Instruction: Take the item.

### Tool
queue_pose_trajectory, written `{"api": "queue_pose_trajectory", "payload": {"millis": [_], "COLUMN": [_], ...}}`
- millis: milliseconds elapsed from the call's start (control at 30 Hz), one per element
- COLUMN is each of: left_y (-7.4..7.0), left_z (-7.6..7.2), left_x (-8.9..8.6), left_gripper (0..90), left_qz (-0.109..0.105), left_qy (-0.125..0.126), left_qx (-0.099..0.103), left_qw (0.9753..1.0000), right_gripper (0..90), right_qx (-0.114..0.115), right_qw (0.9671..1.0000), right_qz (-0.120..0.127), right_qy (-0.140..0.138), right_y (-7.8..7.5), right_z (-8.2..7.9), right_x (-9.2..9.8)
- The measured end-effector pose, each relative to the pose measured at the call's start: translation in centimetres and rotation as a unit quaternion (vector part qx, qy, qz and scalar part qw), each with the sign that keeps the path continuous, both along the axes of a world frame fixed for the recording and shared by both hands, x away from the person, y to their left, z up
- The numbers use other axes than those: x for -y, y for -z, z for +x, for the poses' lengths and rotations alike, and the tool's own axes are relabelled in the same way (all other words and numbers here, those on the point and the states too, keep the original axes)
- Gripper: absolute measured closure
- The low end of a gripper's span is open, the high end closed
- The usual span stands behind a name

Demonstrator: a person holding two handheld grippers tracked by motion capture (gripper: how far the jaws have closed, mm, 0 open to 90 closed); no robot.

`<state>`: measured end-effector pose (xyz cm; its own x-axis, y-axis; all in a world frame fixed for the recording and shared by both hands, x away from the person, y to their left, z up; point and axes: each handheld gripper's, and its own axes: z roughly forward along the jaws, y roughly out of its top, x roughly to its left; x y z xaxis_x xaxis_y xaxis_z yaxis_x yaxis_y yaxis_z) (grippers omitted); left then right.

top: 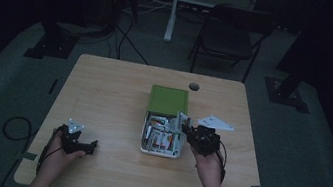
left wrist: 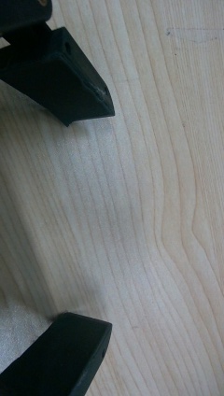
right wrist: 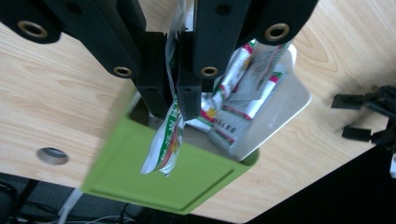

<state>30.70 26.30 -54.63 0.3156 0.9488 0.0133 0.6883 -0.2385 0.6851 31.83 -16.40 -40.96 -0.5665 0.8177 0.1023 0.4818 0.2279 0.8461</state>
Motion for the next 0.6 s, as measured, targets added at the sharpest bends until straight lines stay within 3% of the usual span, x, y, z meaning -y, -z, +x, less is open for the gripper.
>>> {"api": "queue_pose_trajectory", "payload": {"millis": [300,600], "left_y": [0.0,0.0], "left_z": [0.0,0.0], "left_x": [0.0,0.0], "left_gripper": [1.4,1.5], "left_qz": [-0.001,0.0], "left_qy": [-0.001,0.0], "left_qx": [0.001,0.0], "left_qw": [1.0,1.0], "right_gripper": [85.2,85.2], "right_qx": [0.003,-0.005], "right_qw": [0.9995,0.9985], "right_qz": [0.009,0.001], "right_qy": [0.031,0.055], "right_y": [-0.1,1.3], "right_z": [-0.1,0.0], "right_x": [3.2,5.5]}}
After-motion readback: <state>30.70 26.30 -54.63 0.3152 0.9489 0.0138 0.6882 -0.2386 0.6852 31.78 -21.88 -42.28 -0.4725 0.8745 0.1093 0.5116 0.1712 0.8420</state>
